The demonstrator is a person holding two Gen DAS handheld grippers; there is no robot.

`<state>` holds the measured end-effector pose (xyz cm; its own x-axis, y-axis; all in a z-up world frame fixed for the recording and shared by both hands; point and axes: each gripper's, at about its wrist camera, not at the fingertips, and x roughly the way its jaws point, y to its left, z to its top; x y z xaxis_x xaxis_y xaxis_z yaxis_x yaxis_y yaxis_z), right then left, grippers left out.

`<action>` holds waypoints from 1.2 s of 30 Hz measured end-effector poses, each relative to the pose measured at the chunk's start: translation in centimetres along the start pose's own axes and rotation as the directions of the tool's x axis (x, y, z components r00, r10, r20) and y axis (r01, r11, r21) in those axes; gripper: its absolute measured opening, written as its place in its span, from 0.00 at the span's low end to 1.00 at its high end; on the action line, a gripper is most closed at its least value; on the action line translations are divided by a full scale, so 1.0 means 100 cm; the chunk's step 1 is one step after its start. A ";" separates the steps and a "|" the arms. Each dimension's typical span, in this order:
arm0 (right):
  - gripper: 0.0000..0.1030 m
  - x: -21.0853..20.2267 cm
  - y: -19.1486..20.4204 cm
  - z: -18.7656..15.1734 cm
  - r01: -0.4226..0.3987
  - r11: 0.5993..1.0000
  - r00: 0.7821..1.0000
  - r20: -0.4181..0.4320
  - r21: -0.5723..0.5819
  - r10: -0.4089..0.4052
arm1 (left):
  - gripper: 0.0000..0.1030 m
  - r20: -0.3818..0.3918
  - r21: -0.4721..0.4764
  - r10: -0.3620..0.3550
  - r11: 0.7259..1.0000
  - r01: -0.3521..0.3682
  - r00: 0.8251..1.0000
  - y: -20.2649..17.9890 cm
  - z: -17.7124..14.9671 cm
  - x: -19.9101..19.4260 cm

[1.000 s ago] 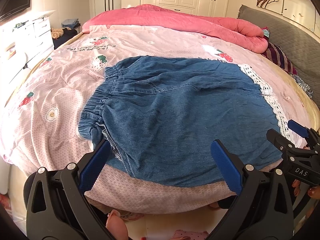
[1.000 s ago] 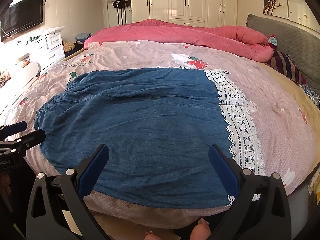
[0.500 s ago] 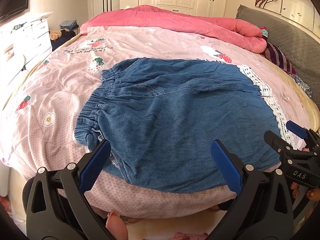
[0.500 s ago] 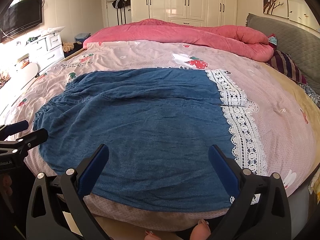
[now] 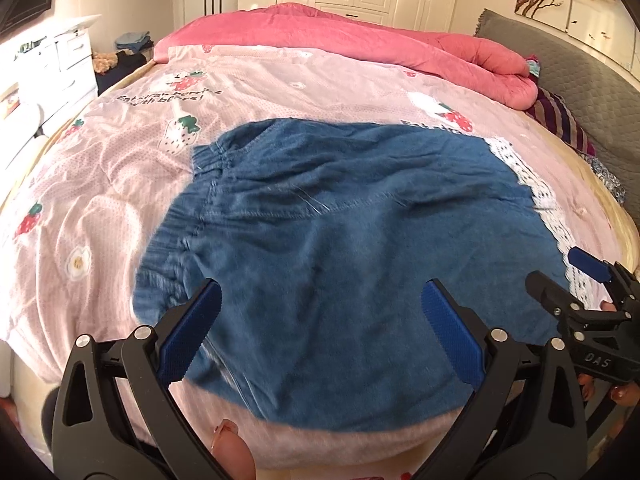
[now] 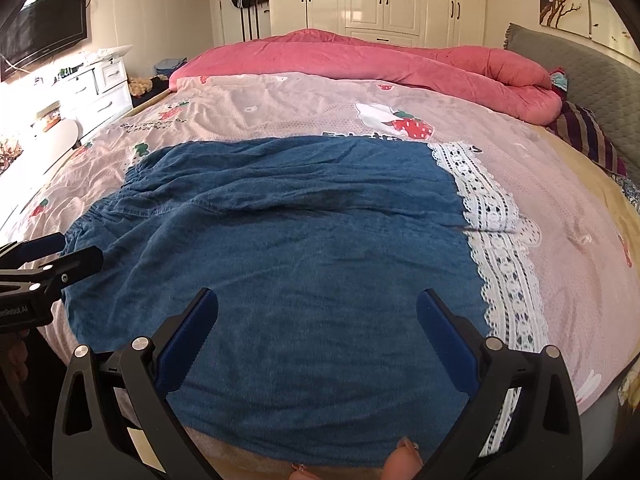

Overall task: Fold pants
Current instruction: 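Grasp the denim waistband with the left gripper while the right gripper grasps the waistband edge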

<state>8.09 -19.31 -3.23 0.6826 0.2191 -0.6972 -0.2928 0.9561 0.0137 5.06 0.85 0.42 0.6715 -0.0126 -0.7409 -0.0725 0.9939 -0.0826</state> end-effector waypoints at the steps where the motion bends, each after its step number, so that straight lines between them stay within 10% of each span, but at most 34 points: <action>1: 0.96 0.004 -0.001 0.005 -0.013 1.000 1.000 -0.005 0.002 0.013 | 0.92 -0.004 0.003 0.003 1.000 -0.003 1.000 0.003 0.005 0.003; 15: 0.96 0.090 0.017 0.110 -0.119 0.981 0.990 -0.090 -0.157 0.105 | 0.92 -0.056 0.040 0.154 0.988 -0.152 0.987 0.076 0.099 0.088; 24: 0.96 0.168 0.025 0.168 -0.141 0.949 0.980 -0.175 -0.283 0.093 | 0.92 -0.103 0.106 0.106 0.990 -0.095 0.989 0.094 0.123 0.134; 36: 0.96 0.221 0.060 0.188 -0.190 0.880 0.963 -0.256 -0.435 0.082 | 0.13 -0.148 0.140 -0.021 0.989 0.042 0.989 0.089 0.131 0.161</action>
<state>34.04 -5.04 -5.08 0.4623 0.2392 -0.8539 -0.6790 0.7148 -0.1673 24.90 10.89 -3.51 0.5563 -0.0493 -0.8295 0.0593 0.9980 -0.0195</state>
